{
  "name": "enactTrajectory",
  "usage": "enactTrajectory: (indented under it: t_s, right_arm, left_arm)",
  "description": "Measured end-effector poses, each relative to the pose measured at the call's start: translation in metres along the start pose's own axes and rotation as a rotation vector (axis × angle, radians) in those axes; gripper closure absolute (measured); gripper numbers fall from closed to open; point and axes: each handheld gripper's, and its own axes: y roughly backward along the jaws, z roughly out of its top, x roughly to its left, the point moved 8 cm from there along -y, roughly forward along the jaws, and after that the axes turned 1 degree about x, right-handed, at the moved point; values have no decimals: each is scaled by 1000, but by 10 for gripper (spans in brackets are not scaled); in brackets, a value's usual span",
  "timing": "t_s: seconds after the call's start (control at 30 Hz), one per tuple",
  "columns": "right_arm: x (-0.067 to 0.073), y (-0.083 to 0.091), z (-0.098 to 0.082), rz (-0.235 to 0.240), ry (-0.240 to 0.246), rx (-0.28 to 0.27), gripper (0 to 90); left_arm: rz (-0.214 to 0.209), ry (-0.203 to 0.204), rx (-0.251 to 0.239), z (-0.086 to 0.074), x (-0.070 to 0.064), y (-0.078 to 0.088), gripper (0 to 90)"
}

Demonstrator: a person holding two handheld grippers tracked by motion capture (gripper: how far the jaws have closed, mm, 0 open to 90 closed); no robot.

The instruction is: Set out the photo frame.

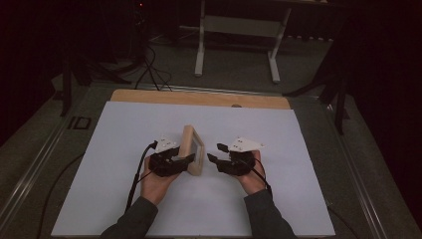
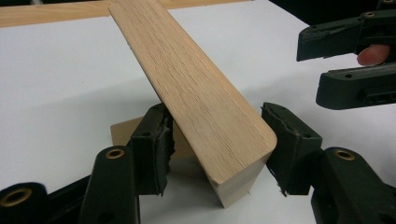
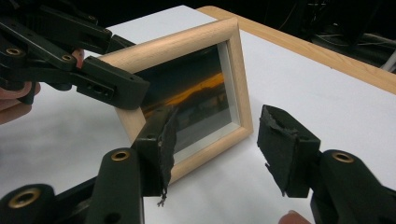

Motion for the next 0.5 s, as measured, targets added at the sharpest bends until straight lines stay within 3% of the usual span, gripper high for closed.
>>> enactTrajectory:
  t_s: [0.5]
  right_arm:
    - [-3,4,2,-8,-5,-10,461]
  left_arm:
    - [-2,-5,0,0,-1,2,544]
